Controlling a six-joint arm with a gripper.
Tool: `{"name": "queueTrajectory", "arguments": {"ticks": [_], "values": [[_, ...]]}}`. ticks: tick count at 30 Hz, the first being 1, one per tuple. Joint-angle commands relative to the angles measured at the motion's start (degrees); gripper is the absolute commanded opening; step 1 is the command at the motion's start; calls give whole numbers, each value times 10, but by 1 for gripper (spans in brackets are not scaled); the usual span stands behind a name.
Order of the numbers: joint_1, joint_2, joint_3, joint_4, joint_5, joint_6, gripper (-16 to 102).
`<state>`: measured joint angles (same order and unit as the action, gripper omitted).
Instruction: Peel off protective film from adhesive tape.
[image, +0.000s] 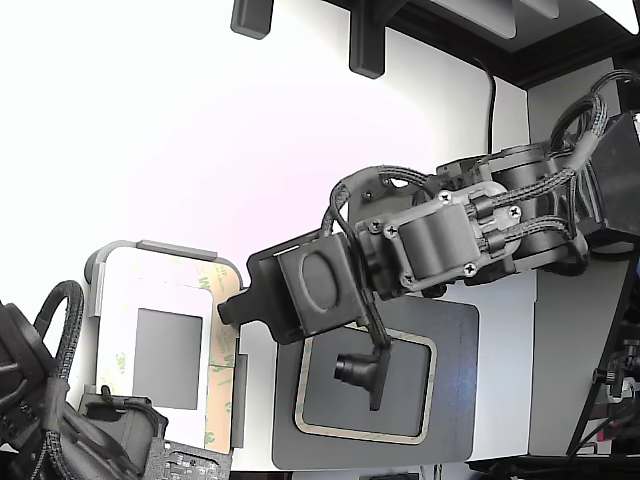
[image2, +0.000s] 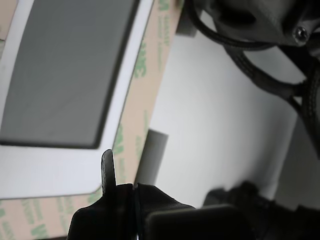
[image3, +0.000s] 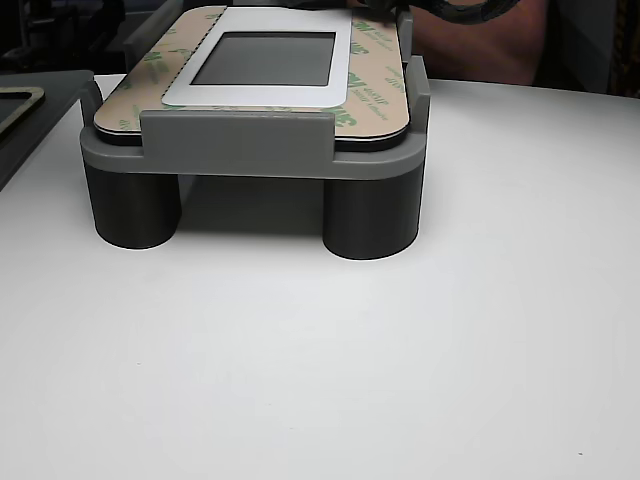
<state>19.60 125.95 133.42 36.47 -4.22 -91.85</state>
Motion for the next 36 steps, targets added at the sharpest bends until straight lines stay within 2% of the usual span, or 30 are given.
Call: {"name": "queueTrajectory", "arguments": {"ticks": [1, 9, 18, 25, 36], "values": [[8, -14, -35, -6, 4, -14, -10], [47, -66, -53, -32, 23, -36, -10], [55, -100, -58, -56, -14, -69, -10], [63, -116, -58, -81, -24, -80, -10], [80, -193, -115, -83, -28, -82, -10]]}}
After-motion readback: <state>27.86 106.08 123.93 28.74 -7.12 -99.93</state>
